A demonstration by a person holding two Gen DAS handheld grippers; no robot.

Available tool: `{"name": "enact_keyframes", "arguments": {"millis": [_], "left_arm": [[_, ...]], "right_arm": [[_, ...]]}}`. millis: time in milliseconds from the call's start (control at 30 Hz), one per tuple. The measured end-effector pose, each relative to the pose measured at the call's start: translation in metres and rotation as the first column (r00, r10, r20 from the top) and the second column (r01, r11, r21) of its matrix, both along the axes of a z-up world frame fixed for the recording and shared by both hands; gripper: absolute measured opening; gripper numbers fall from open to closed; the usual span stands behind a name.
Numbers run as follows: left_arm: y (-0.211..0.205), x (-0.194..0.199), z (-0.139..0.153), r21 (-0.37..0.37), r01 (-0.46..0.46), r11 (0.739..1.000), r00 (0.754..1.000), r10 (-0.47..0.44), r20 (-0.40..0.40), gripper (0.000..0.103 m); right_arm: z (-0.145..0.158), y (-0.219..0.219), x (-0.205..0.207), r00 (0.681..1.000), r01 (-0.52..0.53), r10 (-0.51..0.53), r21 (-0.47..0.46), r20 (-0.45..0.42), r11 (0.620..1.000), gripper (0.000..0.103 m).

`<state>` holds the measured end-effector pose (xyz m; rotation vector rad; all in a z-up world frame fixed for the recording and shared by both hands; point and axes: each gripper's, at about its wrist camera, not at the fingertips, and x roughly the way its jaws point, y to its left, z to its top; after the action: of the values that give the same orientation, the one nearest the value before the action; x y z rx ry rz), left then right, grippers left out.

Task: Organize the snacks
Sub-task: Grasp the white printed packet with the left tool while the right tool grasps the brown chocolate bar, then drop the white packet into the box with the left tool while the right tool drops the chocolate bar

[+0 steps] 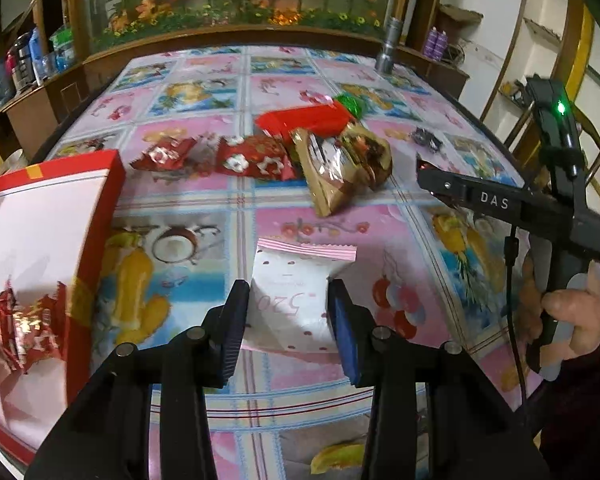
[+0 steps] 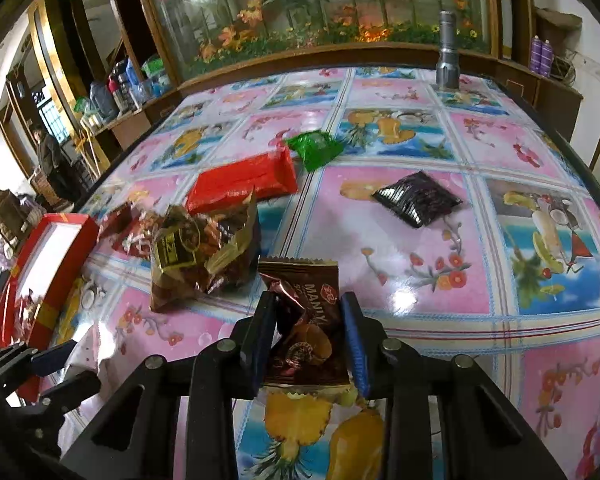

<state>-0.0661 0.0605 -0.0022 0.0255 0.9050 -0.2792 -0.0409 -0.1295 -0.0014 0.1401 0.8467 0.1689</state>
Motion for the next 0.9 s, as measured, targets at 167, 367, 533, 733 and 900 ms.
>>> {"name": "enact_keyframes", "arguments": {"millis": [167,367,533,733,900], "left_arm": [[0.014,-0.005,0.02,-0.012,-0.036,0.999,0.998,0.036,0.06,0.038],[0.046,-0.011,0.043,-0.031,-0.1,0.995,0.985,0.103,0.135,0.038],[0.078,-0.016,0.057,-0.054,-0.162,0.985,0.969,0.169,0.178,0.038],[0.114,-0.025,0.063,-0.07,-0.237,0.969,0.946,0.247,0.211,0.038],[0.145,-0.033,0.065,-0.084,-0.306,0.948,0.92,0.318,0.228,0.038]], "right_arm": [[0.009,-0.007,-0.002,0.998,0.03,-0.032,0.021,0.053,0.999,0.034],[0.019,0.001,-0.013,0.99,0.025,-0.024,-0.002,0.141,1.0,0.034],[0.029,0.016,-0.023,0.977,-0.02,0.017,0.013,0.215,1.0,0.034],[0.035,0.065,-0.022,0.969,-0.124,0.101,0.089,0.226,0.988,0.034],[0.046,0.124,-0.018,0.948,-0.241,0.213,0.097,0.238,0.966,0.033]]}}
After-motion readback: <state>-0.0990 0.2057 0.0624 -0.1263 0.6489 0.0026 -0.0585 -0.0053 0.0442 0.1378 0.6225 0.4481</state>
